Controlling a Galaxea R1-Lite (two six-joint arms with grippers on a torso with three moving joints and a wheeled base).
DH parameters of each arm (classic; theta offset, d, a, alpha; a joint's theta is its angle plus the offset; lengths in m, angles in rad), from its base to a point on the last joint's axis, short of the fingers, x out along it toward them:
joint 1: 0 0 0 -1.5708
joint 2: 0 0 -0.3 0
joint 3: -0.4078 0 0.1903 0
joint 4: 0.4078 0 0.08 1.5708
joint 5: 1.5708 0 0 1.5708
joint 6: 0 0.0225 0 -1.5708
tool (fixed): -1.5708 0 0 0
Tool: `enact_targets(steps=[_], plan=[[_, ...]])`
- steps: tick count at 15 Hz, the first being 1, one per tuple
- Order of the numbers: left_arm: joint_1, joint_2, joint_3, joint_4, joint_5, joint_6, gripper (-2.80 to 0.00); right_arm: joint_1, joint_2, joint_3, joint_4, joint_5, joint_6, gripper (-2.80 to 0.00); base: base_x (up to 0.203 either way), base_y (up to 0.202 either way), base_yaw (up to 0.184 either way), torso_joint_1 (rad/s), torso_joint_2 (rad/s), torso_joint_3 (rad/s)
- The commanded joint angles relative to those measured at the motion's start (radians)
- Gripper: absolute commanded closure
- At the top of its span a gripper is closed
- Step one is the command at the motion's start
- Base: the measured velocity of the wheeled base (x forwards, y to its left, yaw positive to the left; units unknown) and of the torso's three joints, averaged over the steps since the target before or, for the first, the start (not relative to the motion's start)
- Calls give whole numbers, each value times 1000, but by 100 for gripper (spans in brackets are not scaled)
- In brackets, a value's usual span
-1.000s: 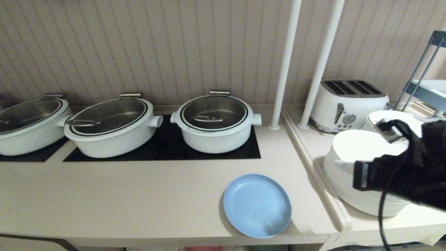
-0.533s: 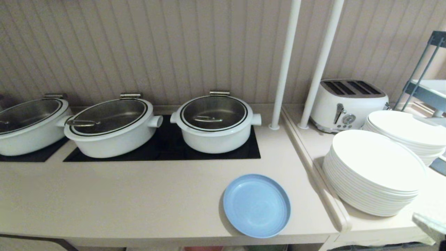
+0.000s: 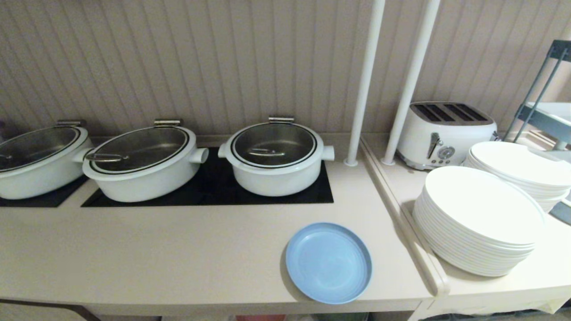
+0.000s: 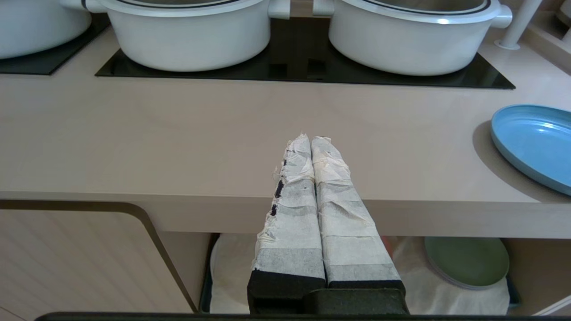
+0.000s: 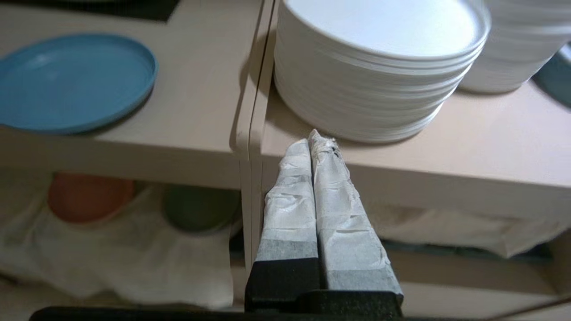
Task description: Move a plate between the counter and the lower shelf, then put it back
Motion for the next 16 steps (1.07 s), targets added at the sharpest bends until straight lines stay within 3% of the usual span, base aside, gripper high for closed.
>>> enact_targets(steps=[1,16], plan=[[0,0,0,0,1,-1,0,-2,-148,4,17,1,0,0,0,0,0,0,0,0],[0,0,0,0,1,-1,0,-1,-148,6,16,-1,35,0,0,0,0,0,0,0]])
